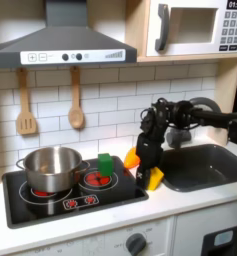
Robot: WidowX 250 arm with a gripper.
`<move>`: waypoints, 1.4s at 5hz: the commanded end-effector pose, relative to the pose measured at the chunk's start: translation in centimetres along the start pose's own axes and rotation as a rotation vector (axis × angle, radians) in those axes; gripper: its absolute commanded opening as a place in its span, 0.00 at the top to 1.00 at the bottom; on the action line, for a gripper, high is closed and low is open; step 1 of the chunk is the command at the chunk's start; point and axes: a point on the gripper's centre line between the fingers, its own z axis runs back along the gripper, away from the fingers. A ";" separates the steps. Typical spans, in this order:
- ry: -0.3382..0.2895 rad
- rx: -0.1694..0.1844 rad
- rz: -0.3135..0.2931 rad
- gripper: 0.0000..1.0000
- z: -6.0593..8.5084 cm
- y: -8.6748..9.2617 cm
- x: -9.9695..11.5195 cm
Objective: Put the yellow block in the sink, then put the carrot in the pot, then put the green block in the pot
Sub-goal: 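Put the yellow block in the sink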
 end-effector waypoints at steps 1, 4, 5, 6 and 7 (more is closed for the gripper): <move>-0.002 -0.009 -0.015 0.00 0.2 -0.3 -0.4; 0.004 -0.008 -0.008 0.00 0.0 -0.1 -0.6; -0.009 -0.016 -0.037 1.00 0.3 -0.6 -1.0; -0.042 -0.053 -0.037 1.00 2.1 -0.7 -0.7; -0.086 -0.084 -0.053 1.00 3.7 -1.3 -0.1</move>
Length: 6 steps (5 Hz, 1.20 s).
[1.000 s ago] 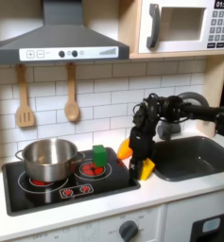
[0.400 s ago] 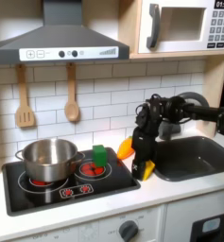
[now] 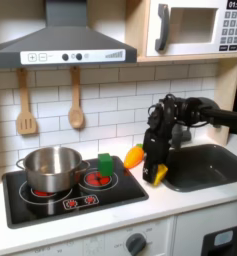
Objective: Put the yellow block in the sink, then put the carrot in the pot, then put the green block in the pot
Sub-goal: 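Put the yellow block in the sink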
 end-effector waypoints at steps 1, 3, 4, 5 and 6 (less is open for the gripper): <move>-0.043 -0.058 -0.074 1.00 1.7 -3.2 1.2; -0.003 -0.086 -0.191 1.00 0.9 -6.6 -1.0; 0.016 -0.092 -0.238 1.00 0.1 -7.7 -2.0; 0.041 -0.095 -0.261 1.00 -0.6 -8.2 -2.8; 0.053 -0.088 -0.264 1.00 -2.1 -7.9 -3.3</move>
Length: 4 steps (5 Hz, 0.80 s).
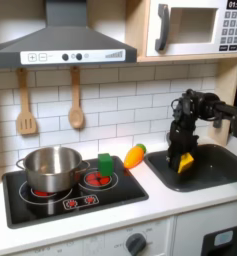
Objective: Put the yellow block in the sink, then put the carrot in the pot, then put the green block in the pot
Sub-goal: 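Put the yellow block in the sink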
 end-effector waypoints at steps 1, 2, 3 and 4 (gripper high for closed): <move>0.004 0.013 -0.005 1.00 -3.5 0.6 -1.0; -0.021 -0.011 0.006 1.00 -4.4 1.1 -1.0; -0.029 -0.019 -0.021 1.00 -5.4 0.7 -1.1; -0.006 -0.042 -0.051 0.47 -5.5 0.1 -0.9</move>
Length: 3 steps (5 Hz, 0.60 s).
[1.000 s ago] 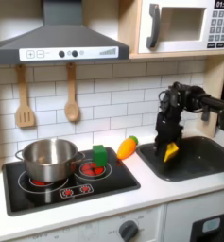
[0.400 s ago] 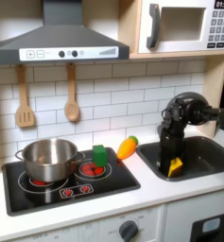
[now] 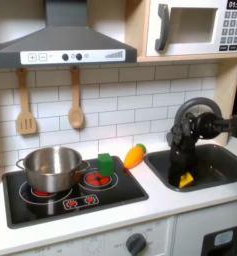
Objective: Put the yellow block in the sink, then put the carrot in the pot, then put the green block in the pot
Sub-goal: 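Put the yellow block in the sink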
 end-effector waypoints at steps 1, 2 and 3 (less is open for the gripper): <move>-0.002 -0.005 -0.045 0.00 0.6 0.2 0.0; -0.003 -0.003 -0.031 0.00 0.8 0.6 0.1; -0.013 -0.030 -0.017 0.00 3.6 1.5 1.1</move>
